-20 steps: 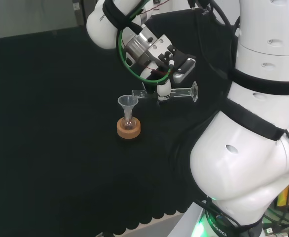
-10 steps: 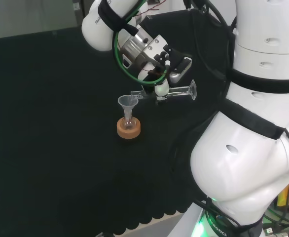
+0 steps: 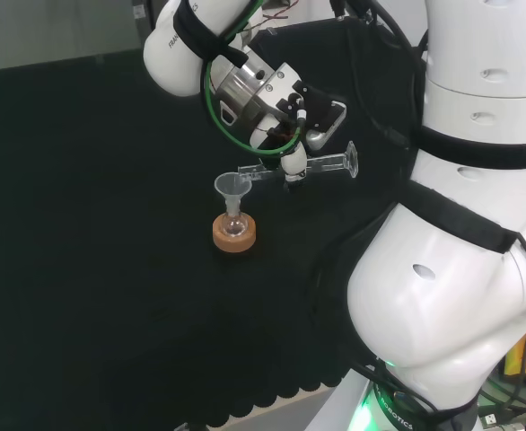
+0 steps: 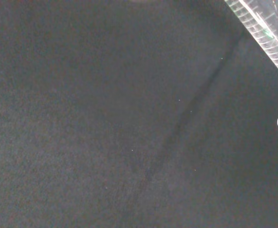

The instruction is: Pour the water from the graduated cylinder into the round-bottom flask.

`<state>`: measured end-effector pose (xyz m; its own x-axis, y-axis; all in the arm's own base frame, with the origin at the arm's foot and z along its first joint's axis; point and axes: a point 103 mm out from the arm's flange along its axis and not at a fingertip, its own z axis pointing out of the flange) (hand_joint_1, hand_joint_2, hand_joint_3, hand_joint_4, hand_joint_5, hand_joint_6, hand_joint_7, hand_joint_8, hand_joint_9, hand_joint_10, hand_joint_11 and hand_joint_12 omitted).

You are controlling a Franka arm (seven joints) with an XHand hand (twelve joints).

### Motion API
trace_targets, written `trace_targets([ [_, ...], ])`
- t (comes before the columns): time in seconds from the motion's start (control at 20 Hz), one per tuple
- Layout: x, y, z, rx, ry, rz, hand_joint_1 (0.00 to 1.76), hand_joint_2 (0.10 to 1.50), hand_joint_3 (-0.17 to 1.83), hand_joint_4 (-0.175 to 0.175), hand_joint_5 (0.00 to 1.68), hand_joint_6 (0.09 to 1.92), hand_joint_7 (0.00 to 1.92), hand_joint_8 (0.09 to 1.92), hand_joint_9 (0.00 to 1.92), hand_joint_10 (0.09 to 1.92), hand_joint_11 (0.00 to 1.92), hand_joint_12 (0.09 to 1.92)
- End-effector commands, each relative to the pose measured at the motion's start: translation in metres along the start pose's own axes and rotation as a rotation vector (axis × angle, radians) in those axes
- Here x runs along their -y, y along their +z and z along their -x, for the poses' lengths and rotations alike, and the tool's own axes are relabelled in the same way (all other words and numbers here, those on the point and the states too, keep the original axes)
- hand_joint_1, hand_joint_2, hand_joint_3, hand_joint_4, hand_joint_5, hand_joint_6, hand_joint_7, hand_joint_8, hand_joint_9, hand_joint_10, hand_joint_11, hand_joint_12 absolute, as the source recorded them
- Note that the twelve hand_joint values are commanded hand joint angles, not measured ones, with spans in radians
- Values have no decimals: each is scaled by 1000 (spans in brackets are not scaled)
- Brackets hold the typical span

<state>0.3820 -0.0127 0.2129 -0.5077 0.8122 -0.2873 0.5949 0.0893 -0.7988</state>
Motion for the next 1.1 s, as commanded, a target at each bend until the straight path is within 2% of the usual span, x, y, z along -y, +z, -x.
trace_targets([
  [0.05, 0, 0, -1, 20, 10, -8, 1107, 1155, -22, -95, 943, 1089, 1213, 342, 1428, 87, 1341, 703],
  [0.2, 1, -1, -1, 28, 22, -4, 1107, 1155, -22, -95, 943, 1090, 1212, 341, 1427, 87, 1340, 703],
  [0.35, 3, -3, -1, 52, 69, 0, 1106, 1156, -22, -95, 942, 1091, 1211, 340, 1427, 87, 1340, 702],
  [0.65, 4, -5, -2, 72, 116, -15, 1106, 1157, -23, -94, 941, 1093, 1211, 340, 1427, 87, 1340, 701],
  [1.1, 6, -7, -1, 80, 123, -19, 1106, 1157, -23, -95, 940, 1095, 1211, 339, 1427, 87, 1339, 700],
])
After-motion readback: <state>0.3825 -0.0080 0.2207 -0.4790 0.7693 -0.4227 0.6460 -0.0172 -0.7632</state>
